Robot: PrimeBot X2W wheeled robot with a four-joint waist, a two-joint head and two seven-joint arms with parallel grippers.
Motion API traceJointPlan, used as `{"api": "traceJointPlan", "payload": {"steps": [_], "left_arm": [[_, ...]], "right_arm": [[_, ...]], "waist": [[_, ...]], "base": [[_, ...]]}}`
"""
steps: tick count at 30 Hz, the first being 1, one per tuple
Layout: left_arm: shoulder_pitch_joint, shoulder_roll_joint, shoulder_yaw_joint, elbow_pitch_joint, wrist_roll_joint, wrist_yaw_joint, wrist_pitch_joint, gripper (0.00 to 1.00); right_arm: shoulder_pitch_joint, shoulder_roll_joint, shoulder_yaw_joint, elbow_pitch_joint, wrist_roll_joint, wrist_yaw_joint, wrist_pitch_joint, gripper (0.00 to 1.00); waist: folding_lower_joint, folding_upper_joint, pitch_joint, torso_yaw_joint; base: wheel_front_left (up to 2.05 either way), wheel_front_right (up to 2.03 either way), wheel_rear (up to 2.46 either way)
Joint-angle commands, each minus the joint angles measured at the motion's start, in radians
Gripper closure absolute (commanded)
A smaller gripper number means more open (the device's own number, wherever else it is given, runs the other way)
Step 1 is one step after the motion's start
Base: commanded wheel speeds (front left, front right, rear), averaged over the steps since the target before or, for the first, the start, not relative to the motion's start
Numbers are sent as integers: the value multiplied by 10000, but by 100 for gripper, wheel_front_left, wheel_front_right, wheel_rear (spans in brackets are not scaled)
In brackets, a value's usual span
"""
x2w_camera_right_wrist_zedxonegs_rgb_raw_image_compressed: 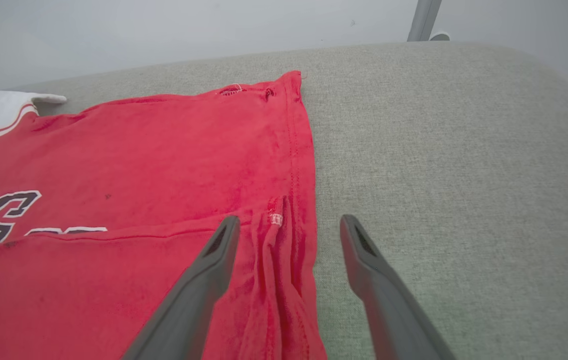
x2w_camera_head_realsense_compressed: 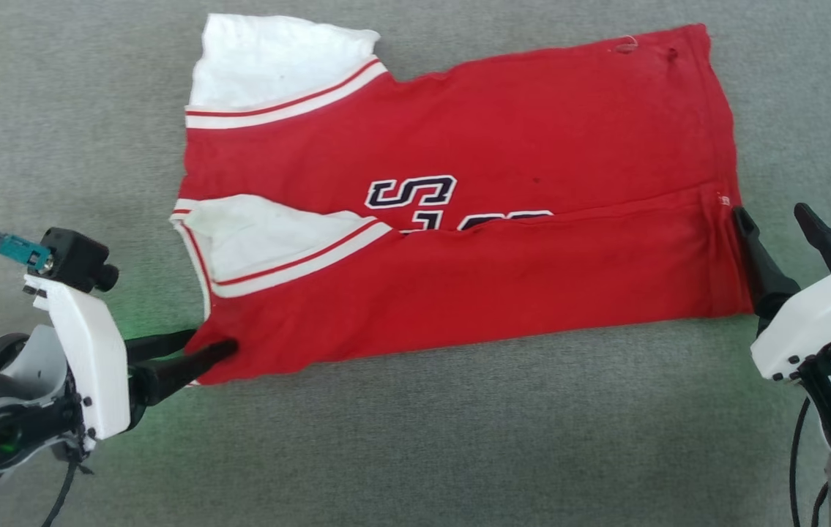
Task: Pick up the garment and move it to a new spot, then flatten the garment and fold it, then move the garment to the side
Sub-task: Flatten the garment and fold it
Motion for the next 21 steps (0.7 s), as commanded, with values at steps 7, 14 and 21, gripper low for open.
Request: {"api": "traceJointPlan", "payload": {"steps": [7,14,21], "left_arm": [[346,-603,-537,947,-99,-14,623,46],[256,-845,-416,441,187,-48,30,100],[170,-1043,-425,147,485,-51,-609,100]], "right_arm": [[-27,-105,137,-59,-10,-12,248,0],[122,-1089,927,-91,47,-12,2038,0],[-123,-2116,1558,-151,640,-12,4669,0]], "waist": [[0,0,190,-290],[0,0,239,-207],[0,0,394,110]], "base": [[0,0,0],[0,0,0],[0,0,0]]}}
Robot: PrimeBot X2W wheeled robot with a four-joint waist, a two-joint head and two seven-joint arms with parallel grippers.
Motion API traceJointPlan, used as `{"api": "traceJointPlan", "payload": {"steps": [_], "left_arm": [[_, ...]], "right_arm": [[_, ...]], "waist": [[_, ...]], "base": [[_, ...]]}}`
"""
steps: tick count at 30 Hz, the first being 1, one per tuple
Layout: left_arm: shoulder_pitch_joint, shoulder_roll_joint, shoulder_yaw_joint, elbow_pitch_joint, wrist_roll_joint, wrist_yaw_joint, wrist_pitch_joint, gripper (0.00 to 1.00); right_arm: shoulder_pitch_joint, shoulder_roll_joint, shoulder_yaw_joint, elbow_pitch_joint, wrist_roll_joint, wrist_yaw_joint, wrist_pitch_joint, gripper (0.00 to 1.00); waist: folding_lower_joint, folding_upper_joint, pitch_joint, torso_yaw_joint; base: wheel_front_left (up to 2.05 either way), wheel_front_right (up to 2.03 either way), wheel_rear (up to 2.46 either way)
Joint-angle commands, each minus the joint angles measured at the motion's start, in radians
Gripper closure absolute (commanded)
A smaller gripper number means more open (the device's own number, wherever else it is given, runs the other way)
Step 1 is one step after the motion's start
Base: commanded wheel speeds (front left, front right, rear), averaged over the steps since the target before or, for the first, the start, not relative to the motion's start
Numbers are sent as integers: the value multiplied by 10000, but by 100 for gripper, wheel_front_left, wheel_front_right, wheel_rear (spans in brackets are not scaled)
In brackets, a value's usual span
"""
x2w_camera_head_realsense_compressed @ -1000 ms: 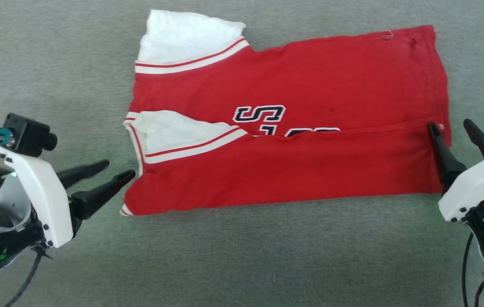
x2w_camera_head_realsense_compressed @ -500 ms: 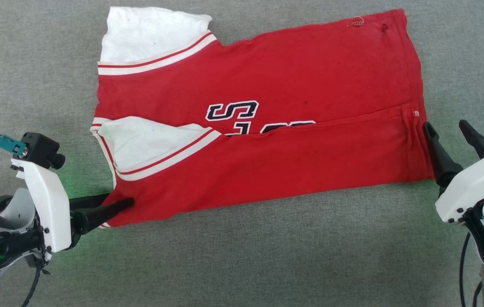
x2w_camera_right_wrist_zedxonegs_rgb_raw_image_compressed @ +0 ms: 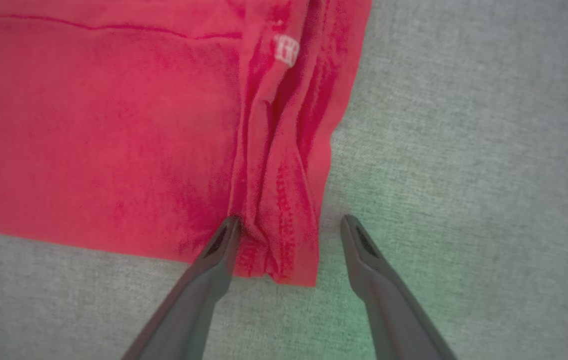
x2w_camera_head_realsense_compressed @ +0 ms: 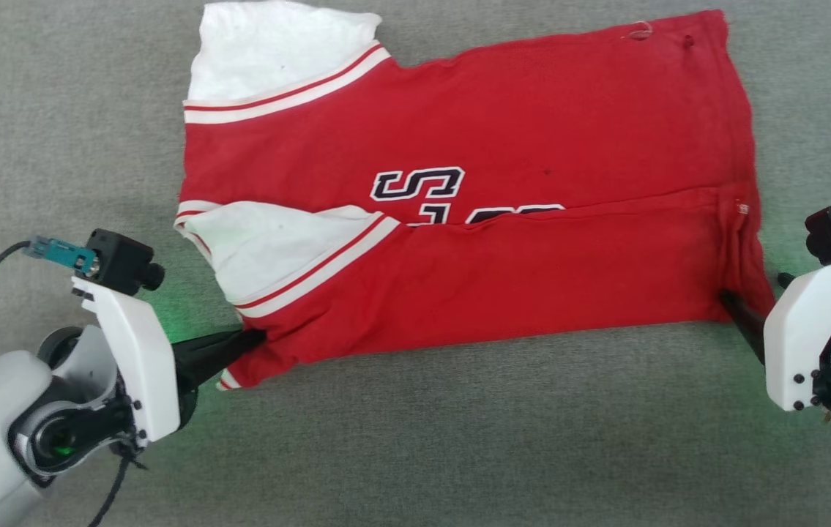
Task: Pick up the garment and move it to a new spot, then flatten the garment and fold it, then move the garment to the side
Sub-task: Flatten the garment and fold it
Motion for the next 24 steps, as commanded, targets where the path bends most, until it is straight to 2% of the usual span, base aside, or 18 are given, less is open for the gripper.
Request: {"api": "traceJointPlan", "payload": {"steps": [1,2,3,4,5,6,7,12,24], "left_arm": [[138,-219,-166,54,104,35,-28,100],[87,-244,-206,138,252,36,-127,100],[62,-269,-283,236,424,38,-201,100],[65,-308,-337,314,526,45,-296,100],[63,-385,-370,368,503,45,-405,100],[82,-456,-398,373,483,45,-494,100],[112,-487,-444,354,479,45,-565,100],[368,-220,-578,76,381,35,-978,100],[1728,1391,-991,-1583,333,33,-2032,100]], "right_arm": [[-25,-4,87,41,73,-5,118,0],[-72,-16,107,59,95,-5,225,0],[-110,23,78,112,130,-5,294,24],[-138,66,69,157,162,-5,345,64],[-153,95,45,206,156,-5,342,95],[-129,136,-38,265,180,-5,304,95],[-62,144,-87,304,184,-5,283,100],[537,207,-363,-16,284,-13,281,100],[2762,198,-1118,-2129,289,-13,639,100]], "waist": [[0,-1,54,95],[0,-1,67,150],[0,-1,70,199],[0,-1,66,242],[0,-1,51,283],[0,-1,21,331],[0,-1,-20,370],[0,-1,-282,486],[0,-1,-798,490]], "base": [[0,0,0],[0,0,0],[0,0,0],[0,0,0],[0,0,0],[0,0,0],[0,0,0],[0,0,0],[0,0,0]]}}
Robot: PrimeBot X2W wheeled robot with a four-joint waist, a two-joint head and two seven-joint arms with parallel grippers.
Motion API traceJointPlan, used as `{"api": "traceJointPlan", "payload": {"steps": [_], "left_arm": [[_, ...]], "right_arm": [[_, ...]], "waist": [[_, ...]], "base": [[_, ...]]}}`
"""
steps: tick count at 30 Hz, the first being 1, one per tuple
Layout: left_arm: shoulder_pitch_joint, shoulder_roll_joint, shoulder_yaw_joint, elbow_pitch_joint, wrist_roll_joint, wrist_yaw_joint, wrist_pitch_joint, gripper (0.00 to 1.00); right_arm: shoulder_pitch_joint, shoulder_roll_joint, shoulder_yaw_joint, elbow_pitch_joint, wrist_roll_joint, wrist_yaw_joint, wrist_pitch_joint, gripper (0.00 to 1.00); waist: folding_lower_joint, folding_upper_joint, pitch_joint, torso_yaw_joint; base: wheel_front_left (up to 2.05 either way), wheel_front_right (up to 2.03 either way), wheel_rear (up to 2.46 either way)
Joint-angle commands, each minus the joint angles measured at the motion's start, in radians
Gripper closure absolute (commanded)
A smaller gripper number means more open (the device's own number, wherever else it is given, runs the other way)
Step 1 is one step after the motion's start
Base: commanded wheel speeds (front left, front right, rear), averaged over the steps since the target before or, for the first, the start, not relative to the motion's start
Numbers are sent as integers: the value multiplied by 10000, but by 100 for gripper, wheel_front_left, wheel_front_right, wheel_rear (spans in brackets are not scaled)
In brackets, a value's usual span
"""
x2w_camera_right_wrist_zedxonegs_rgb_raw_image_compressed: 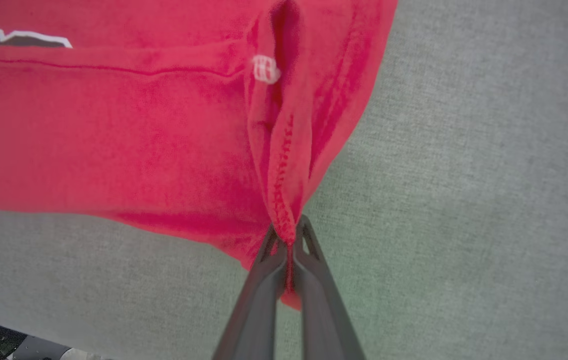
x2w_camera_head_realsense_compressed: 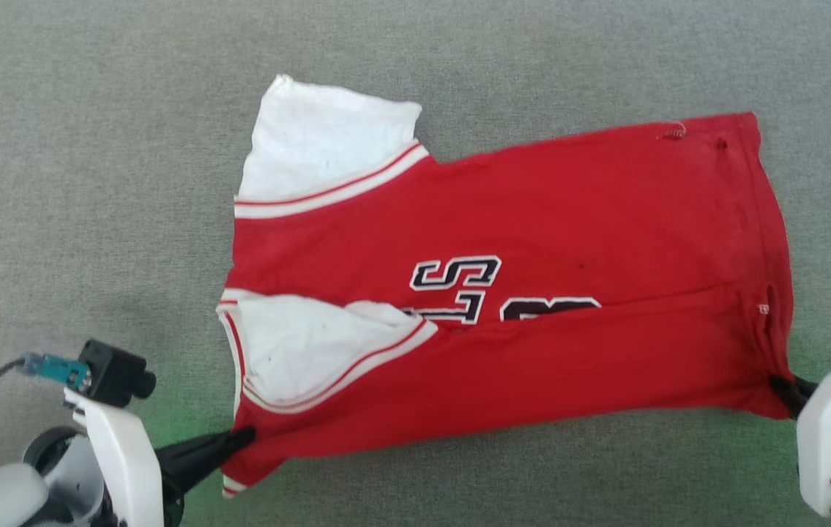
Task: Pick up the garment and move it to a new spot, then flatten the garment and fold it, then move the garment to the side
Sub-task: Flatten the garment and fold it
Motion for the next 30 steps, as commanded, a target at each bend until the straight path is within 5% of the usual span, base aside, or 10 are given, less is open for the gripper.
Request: {"api": "traceJointPlan", "payload": {"steps": [1,3,4,5,6,7,8,16,22,30], "left_arm": [[217,170,-46,-202,-33,30,-129,100],[328,230,-34,-399,-12,29,-308,100],[369,229,2,-407,-41,31,-410,100],[381,228,17,-395,-35,29,-496,90],[382,234,27,-379,10,31,-557,66],[361,223,26,-404,85,29,-614,22],[359,207,52,-442,61,29,-680,0],[-16,484,878,-164,209,146,-2020,0],[-769,-321,2147,1522,215,118,-3684,0],[-2816,-1602,2907,4680,1056,224,-3588,0]], "right_arm": [[341,64,-125,-274,-62,-23,35,100],[562,152,-292,-541,-138,-23,-63,100],[641,198,-338,-622,-143,-23,-81,91],[692,246,-392,-717,-169,-23,-199,44],[695,314,-424,-772,-214,-23,-301,0],[705,324,-372,-808,-224,-23,-398,0],[691,348,-372,-843,-223,-23,-518,0],[-146,927,-303,-882,-431,-17,-2433,0],[-1198,1421,754,66,-1110,-17,-5855,0],[-2012,1864,1849,1478,-1852,-23,-8810,0]], "waist": [[0,-1,-35,17],[0,-1,-52,43],[0,-1,-55,52],[0,-1,-60,54],[0,-1,-64,49],[0,-1,-72,43],[0,-1,-92,28],[0,-1,-124,-329],[0,-1,-81,-930],[0,-1,307,-1883]], "base": [[0,0,0],[0,0,0],[0,0,0],[0,0,0],[0,0,0],[0,0,0],[0,0,0],[0,0,0],[0,0,0],[0,0,0]]}}
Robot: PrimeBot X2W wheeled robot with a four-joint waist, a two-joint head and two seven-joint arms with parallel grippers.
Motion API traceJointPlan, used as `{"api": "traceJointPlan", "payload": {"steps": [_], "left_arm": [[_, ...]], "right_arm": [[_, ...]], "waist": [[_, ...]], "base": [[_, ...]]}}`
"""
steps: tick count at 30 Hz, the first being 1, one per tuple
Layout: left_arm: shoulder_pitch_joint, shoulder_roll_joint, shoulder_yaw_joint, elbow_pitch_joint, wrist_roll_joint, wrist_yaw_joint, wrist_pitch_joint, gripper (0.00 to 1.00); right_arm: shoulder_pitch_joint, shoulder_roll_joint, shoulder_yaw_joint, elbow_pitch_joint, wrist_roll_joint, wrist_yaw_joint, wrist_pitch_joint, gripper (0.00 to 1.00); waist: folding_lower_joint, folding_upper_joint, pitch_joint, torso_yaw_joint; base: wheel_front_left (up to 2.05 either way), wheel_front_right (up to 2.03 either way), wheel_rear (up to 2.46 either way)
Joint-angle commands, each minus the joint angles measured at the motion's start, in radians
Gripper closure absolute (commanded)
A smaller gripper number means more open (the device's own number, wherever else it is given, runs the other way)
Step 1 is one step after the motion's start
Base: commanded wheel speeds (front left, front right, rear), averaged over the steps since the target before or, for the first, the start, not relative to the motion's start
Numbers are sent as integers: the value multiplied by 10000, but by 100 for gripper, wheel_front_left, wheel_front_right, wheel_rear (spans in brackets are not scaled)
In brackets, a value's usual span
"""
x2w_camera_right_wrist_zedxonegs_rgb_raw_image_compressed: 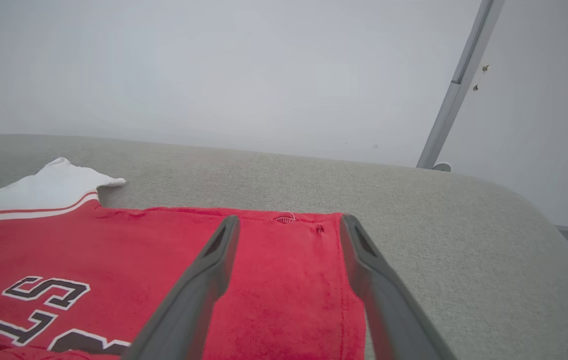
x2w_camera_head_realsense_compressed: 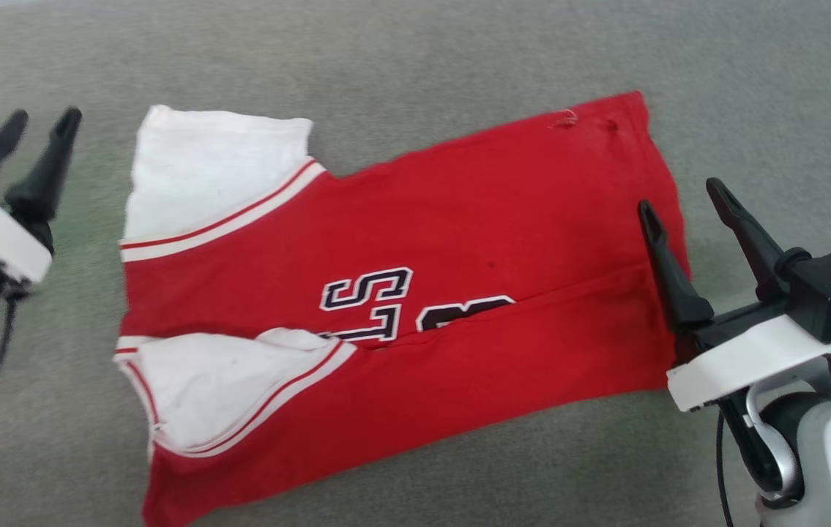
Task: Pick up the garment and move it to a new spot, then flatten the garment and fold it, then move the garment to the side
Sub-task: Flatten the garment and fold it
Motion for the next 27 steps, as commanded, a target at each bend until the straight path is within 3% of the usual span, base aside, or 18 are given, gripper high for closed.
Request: {"api": "traceJointPlan", "payload": {"steps": [1,5,9,15,16,17,18,19,26,27], "left_arm": [[-414,-93,-103,310,177,-13,339,0],[-1644,-173,-897,1466,934,-109,2165,0],[-2605,-327,-1386,2158,662,-201,4345,0],[-3433,-247,-1991,1754,16,-215,6946,0],[-3528,-174,-2109,1623,53,-216,7225,19],[-3611,-153,-2192,1501,73,-216,7363,53],[-3712,-141,-2243,1430,81,-217,7434,81],[-3802,-109,-2288,1387,101,-218,7489,100],[-4434,-359,-2571,1348,491,-218,7034,100],[-4434,-359,-2571,1348,491,-218,7034,100]], "right_arm": [[-125,67,5,122,-74,-23,-196,0],[-233,287,-76,383,-165,-23,-528,0],[-162,429,-126,548,-188,-23,-570,0],[-351,432,16,671,-235,-23,-449,0],[-444,372,70,665,-232,-23,-403,0],[-572,280,101,651,-225,-23,-311,0],[-721,184,146,644,-210,-24,-183,0],[-903,79,185,671,-147,-23,-11,0],[-3406,-1180,771,1589,576,-23,2649,0],[-3406,-1180,771,1589,576,-23,2649,0]], "waist": [[0,0,257,-340],[0,0,521,-714],[0,0,726,-907],[0,0,1082,-1034],[0,0,1134,-1045],[0,0,1185,-1051],[0,0,1234,-1040],[0,0,1277,-1026],[0,0,1744,-593],[0,0,1744,-593]], "base": [[0,0,0],[0,0,0],[0,0,0],[0,0,0],[0,0,0],[0,0,0],[0,0,0],[0,0,0],[0,0,0],[0,0,0]]}}
